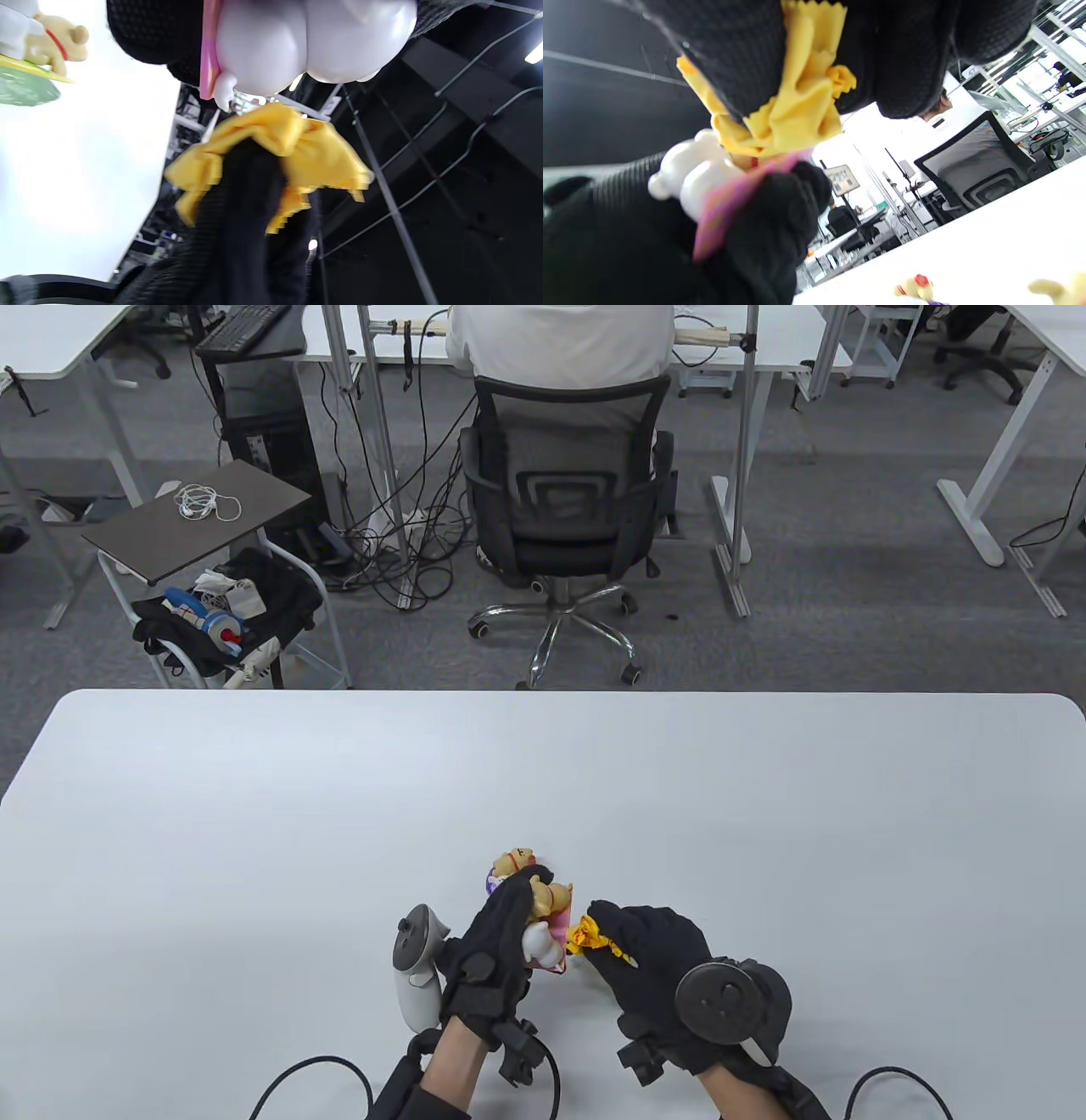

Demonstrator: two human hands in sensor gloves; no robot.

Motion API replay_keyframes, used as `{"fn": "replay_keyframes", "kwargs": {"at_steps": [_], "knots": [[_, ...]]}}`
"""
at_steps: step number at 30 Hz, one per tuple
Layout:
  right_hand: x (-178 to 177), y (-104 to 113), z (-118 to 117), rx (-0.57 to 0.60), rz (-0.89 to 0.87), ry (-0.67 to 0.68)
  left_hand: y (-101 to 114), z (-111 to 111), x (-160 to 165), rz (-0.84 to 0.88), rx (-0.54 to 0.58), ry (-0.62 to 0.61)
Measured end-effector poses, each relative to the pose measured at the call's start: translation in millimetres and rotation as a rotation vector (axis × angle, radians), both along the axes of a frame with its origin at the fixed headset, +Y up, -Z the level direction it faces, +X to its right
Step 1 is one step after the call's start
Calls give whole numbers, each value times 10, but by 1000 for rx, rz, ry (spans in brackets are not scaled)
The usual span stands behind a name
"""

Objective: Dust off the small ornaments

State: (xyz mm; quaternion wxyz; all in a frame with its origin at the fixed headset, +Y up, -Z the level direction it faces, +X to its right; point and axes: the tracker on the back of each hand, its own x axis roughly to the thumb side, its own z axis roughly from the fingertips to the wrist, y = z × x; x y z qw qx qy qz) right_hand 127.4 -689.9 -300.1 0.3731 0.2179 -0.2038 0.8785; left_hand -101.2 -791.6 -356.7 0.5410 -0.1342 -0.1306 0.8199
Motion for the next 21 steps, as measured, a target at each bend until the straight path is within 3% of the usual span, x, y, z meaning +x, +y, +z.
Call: {"fn": "replay_keyframes", "kwargs": {"at_steps": [3,9,15,18,21], "knots": [[-96,-40,32,36,81,-3,-15,16,125,-106,1,-51],[20,6,-18,127,149,-151,43,18,116,-66,18,-53],[-46,1,24,60,50,5,30,13,98,-115,15,-37],[-59,-5,2,105,149,-76,44,37,110,-72,-7,-41],[129,-41,-109,47,120,-162,69,27,89,-72,19,-43]]}}
